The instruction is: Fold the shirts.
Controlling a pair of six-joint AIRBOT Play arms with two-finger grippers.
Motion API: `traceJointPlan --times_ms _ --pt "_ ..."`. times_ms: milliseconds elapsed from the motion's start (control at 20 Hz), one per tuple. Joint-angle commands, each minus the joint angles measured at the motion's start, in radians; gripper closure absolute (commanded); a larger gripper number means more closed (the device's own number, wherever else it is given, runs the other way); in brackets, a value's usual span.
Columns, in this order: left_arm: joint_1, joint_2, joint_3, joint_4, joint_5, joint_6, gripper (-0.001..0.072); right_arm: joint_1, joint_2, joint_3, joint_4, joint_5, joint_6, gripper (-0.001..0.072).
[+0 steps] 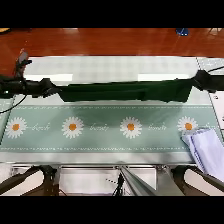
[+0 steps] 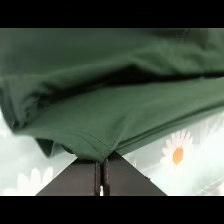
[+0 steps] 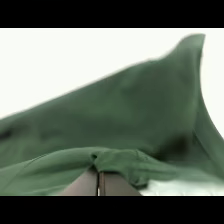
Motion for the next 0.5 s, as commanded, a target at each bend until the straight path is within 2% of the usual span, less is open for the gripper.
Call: traceJointPlan --times_ms 0,200,450 --pt "-0.034 -0.095 0.026 -0.018 0.073 -0.002 0.0685 0.103 -0.105 0.015 0.042 -0.211 0.002 0.0695" --pt "-0.027 -0.2 0.066 -0.018 0.158 -0.002 0.0686 0.152 -0.189 0.015 0.042 -0.386 0.011 0.0695" --pt "-0.045 -0.354 0.14 -0.021 0.185 -0.002 0.0686 0.149 -0.276 0.015 0.004 -0.394 0.016 0.0694"
